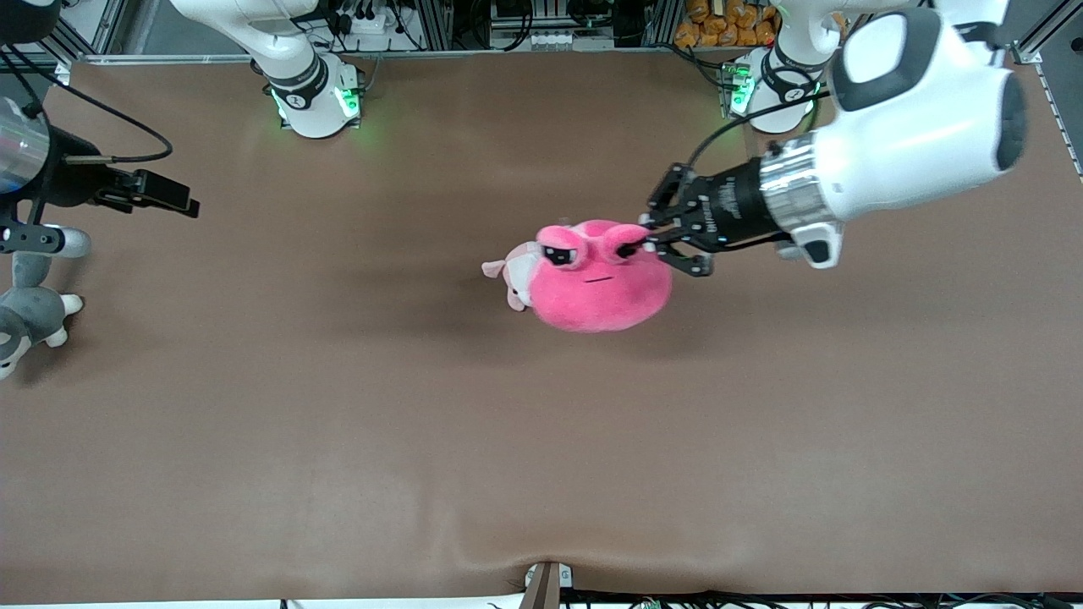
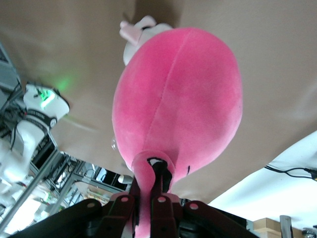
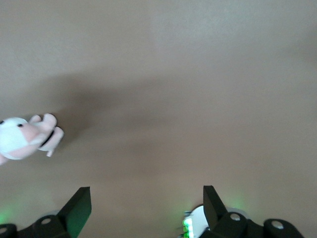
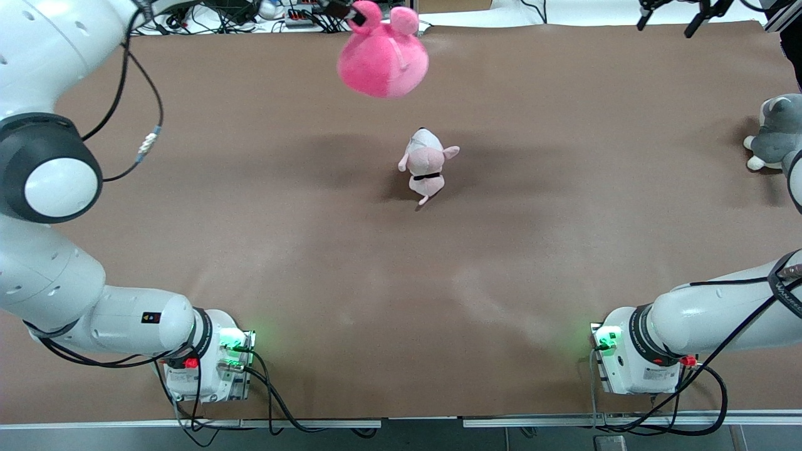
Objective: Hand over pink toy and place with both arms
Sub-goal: 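Hold the plush out while the right gripper reaches to grasp it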
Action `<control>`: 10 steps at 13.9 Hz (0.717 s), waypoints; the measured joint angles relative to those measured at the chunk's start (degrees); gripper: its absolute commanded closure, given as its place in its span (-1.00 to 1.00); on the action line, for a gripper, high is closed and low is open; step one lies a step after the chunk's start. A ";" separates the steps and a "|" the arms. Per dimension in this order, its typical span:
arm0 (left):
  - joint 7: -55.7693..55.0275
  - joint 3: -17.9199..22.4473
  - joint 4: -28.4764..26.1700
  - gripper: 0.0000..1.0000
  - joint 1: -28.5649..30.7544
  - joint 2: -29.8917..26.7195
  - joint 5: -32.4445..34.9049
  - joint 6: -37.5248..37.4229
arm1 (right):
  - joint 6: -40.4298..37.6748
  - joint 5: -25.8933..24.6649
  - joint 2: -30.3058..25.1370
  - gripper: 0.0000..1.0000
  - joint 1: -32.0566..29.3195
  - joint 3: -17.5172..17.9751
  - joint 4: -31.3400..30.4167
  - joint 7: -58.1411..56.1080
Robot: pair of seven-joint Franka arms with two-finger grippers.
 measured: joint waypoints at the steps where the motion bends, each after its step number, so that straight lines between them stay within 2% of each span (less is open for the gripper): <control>1: -2.10 -0.01 1.03 1.00 -1.35 1.03 0.00 1.39 | 0.04 1.57 0.00 -1.00 0.08 0.00 0.04 3.11; 5: -9.06 -0.04 2.28 1.00 -6.50 3.52 -0.01 9.12 | 0.98 6.11 0.20 -1.00 1.04 0.02 0.05 15.01; 10: -15.21 -0.05 3.22 1.00 -11.98 6.34 -0.49 16.61 | 8.17 11.59 1.28 -1.00 7.35 0.15 0.56 34.37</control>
